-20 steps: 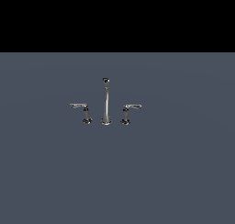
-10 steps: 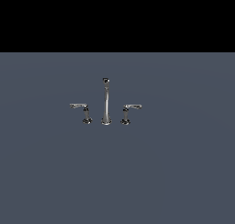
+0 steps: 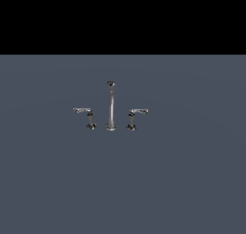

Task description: Turn on the faucet by rotating a designated handle.

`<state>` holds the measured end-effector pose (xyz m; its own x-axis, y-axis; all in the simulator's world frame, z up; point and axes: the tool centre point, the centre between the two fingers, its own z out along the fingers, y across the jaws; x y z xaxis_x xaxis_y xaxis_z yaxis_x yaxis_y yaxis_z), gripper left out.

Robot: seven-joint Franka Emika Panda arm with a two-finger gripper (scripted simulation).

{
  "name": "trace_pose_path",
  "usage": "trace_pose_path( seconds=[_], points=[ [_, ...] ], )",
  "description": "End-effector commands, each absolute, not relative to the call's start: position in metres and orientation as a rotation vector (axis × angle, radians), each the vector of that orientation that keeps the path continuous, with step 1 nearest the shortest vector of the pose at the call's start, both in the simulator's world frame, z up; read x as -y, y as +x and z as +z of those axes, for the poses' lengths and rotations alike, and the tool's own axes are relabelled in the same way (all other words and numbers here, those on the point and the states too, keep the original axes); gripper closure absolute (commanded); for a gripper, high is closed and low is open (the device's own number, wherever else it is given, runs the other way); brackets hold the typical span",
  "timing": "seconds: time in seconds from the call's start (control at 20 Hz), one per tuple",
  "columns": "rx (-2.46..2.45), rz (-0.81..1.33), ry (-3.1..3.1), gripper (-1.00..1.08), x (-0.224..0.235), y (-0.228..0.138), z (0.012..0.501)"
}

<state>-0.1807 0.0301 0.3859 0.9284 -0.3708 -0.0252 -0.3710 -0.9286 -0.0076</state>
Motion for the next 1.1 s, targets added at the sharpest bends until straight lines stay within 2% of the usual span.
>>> trace_pose_path(
  seconds=[0.0, 1.05],
  points=[
    [-0.688, 0.035, -3.052, 1.08, -0.034, -0.167, 0.370],
    [-1.435, 0.022, -2.780, 1.08, -0.024, -0.049, 0.243]
  ],
)
